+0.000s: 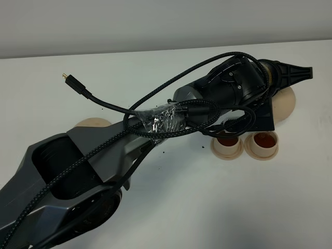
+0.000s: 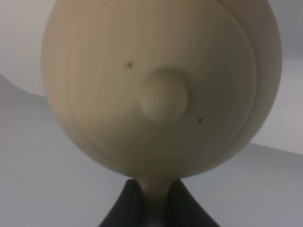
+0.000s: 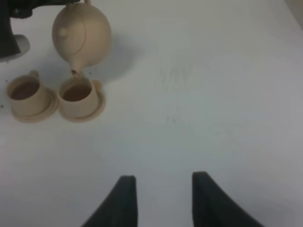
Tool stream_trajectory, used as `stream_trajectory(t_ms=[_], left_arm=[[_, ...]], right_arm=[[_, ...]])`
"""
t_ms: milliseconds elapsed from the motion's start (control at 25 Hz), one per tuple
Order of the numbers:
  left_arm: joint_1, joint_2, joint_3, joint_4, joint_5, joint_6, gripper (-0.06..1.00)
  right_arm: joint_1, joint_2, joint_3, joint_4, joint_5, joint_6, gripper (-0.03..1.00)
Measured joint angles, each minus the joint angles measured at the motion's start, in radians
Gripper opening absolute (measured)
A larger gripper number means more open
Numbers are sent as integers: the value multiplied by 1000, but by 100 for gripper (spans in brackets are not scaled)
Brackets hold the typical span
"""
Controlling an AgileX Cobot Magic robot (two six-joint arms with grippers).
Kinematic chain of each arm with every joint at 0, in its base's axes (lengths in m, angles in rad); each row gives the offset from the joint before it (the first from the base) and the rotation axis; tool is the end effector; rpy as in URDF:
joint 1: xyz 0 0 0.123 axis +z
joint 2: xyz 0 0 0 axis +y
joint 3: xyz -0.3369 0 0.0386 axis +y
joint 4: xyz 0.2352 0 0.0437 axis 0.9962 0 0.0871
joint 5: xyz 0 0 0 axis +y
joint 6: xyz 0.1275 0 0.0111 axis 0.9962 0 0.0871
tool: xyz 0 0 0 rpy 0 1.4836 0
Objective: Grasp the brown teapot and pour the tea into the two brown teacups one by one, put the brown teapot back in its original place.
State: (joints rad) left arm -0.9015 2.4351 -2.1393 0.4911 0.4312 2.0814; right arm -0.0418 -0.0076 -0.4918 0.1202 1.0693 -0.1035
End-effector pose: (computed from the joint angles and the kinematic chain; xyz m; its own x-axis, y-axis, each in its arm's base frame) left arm 0.4063 -0.4729 0.2153 0.6663 0.0603 0.7432 -0.3496 -0.8551 0.3828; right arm -0.0382 0.0151 0.2513 -0.4582 -0.0261 -0.8884 -0.0726 0.9973 0.0081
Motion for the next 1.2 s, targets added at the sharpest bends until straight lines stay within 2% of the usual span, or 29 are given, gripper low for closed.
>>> stream_trajectory(t_ms=[1200], left_arm=[[0,0,0,14,0,0,15]], right_arm=[[0,0,0,0,0,0,31]])
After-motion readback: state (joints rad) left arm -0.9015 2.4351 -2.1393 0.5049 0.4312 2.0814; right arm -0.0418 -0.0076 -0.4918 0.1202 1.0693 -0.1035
